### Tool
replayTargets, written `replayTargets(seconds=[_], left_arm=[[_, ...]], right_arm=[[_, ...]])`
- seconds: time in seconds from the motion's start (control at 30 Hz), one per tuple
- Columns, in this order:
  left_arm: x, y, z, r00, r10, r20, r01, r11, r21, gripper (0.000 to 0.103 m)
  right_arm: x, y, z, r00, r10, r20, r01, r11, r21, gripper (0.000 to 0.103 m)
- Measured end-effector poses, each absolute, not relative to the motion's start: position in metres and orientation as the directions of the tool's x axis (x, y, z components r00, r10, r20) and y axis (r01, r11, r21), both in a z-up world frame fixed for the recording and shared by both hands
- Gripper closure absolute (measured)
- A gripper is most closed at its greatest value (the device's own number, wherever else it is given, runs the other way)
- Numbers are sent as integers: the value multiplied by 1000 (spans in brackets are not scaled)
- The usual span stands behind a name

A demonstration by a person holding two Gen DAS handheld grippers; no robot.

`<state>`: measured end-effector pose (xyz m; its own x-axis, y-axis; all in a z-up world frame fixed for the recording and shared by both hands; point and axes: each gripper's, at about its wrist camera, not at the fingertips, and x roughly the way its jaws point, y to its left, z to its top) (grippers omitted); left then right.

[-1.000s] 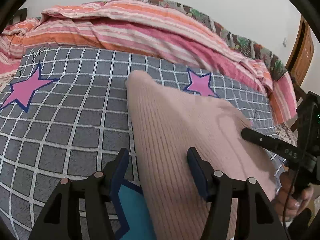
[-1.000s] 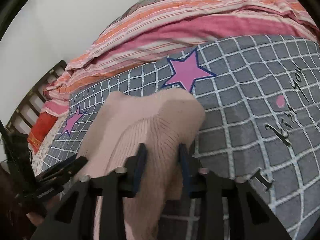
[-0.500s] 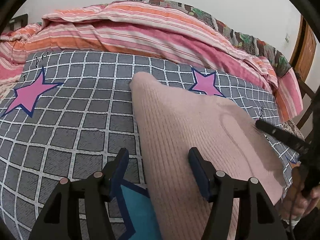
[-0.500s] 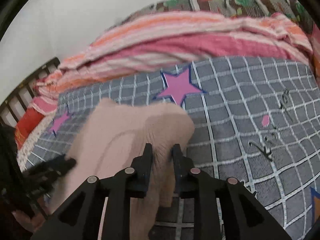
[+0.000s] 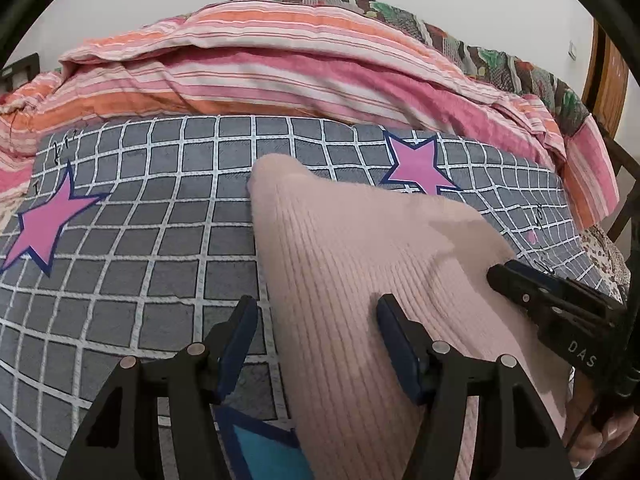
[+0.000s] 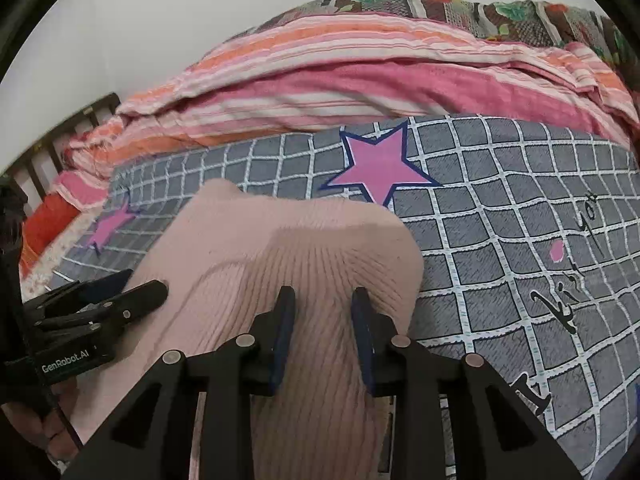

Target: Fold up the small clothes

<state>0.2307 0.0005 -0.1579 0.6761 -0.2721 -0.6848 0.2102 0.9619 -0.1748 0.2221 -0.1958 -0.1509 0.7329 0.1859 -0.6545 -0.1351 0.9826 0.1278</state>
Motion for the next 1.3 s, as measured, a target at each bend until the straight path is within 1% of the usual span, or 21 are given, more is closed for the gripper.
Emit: replayTargets(seconds=[0.1, 0.17, 0.3, 0.33, 0.43, 0.53, 0.63, 0.77, 0.83, 0.93, 0.97, 1.1, 1.17, 1.23, 1.27, 1.3], left_arm=[[229, 3, -159, 669, -283, -687, 202, 959, -199, 41], [227, 3, -159, 668, -282, -689, 202, 959, -197, 41], [214, 2, -155, 666, -280, -691, 213, 960, -184, 41], [210, 2, -153, 665, -283, -691, 217, 959, -184, 41], [195, 4, -151, 664, -292, -688, 222, 956, -191, 41], [181, 7, -149, 656, -325, -681, 232, 946, -227, 42], [165, 6, -154, 624, -360, -693, 254, 933, -256, 42], [141, 5, -158, 625, -358, -694, 257, 933, -251, 42], [133, 8, -157, 621, -362, -695, 243, 932, -269, 42], [128, 11, -152, 600, -356, -716, 217, 934, -282, 42], [126, 12, -149, 600, -354, -717, 210, 935, -286, 42], [122, 12, -131, 609, -318, -727, 180, 947, -264, 42], [119, 10, -118, 621, -292, -727, 166, 956, -242, 41], [115, 7, -108, 632, -264, -728, 154, 964, -216, 40], [111, 6, -101, 640, -257, -724, 149, 966, -211, 39], [109, 5, -96, 645, -253, -721, 146, 967, -208, 35]], right_arm=[[222, -185, -153, 743, 134, -656, -129, 990, 57, 76], [221, -185, -153, 751, 131, -647, -129, 990, 51, 76], [215, -202, -149, 740, 199, -643, -135, 980, 147, 74], [213, -204, -147, 738, 203, -643, -131, 979, 158, 72], [197, -210, -141, 733, 219, -644, -122, 974, 192, 71], [178, -210, -140, 735, 195, -649, -123, 980, 155, 71], [163, -214, -145, 729, 182, -660, -129, 983, 128, 71], [148, -227, -150, 700, 207, -683, -110, 977, 183, 70], [142, -230, -149, 692, 208, -692, -102, 976, 192, 70], [130, -229, -145, 682, 197, -705, -95, 979, 182, 70], [125, -228, -141, 681, 178, -710, -93, 983, 157, 70], [108, -235, -118, 709, 126, -694, -51, 991, 127, 66], [100, -240, -107, 718, 118, -686, -36, 990, 133, 61], [90, -244, -91, 730, 93, -677, -10, 992, 125, 53], [89, -245, -86, 731, 90, -676, -7, 992, 125, 51], [85, -246, -79, 732, 91, -676, -5, 992, 128, 47]])
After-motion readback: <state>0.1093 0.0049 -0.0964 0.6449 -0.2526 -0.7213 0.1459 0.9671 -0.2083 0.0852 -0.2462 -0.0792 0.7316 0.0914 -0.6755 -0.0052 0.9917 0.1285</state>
